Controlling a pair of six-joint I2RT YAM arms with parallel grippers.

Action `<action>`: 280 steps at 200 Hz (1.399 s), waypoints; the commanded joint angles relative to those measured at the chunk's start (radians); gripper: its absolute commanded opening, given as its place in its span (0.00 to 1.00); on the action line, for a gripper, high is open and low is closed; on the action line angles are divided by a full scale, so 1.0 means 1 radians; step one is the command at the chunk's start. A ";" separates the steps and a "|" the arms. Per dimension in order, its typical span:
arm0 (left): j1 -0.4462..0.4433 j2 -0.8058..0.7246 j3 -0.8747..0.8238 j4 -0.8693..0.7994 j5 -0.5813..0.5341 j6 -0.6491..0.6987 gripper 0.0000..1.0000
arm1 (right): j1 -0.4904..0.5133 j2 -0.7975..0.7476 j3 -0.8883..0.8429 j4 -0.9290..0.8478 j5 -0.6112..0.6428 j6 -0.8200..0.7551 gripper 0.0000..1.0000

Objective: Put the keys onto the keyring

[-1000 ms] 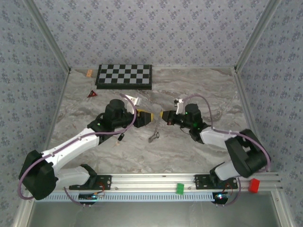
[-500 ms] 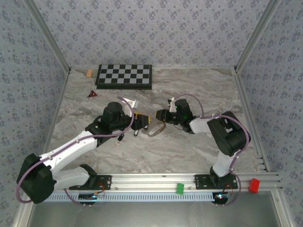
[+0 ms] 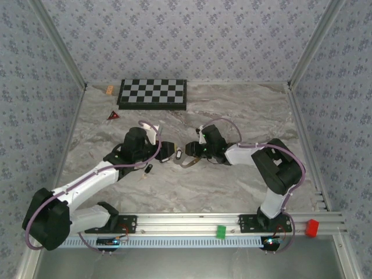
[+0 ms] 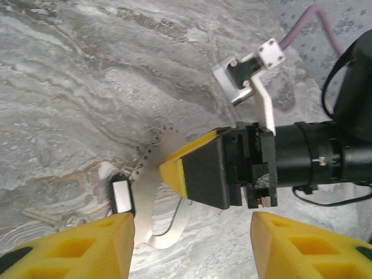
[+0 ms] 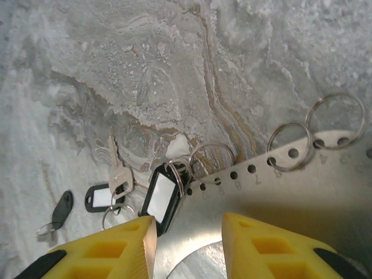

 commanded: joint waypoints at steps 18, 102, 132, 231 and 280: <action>0.015 -0.027 -0.010 -0.017 -0.093 0.006 0.56 | 0.084 0.026 0.227 -0.362 0.300 -0.093 0.37; 0.032 -0.205 -0.078 -0.031 -0.141 0.004 0.80 | 0.143 0.230 0.571 -0.699 0.463 -0.063 0.34; 0.035 -0.262 -0.100 -0.032 -0.149 0.006 0.84 | 0.153 0.272 0.609 -0.742 0.480 -0.050 0.32; 0.038 -0.287 -0.124 -0.009 -0.135 0.003 0.86 | 0.156 0.315 0.625 -0.796 0.488 -0.040 0.24; 0.039 -0.290 -0.124 -0.011 -0.136 0.001 0.86 | 0.161 0.270 0.579 -0.773 0.524 -0.033 0.09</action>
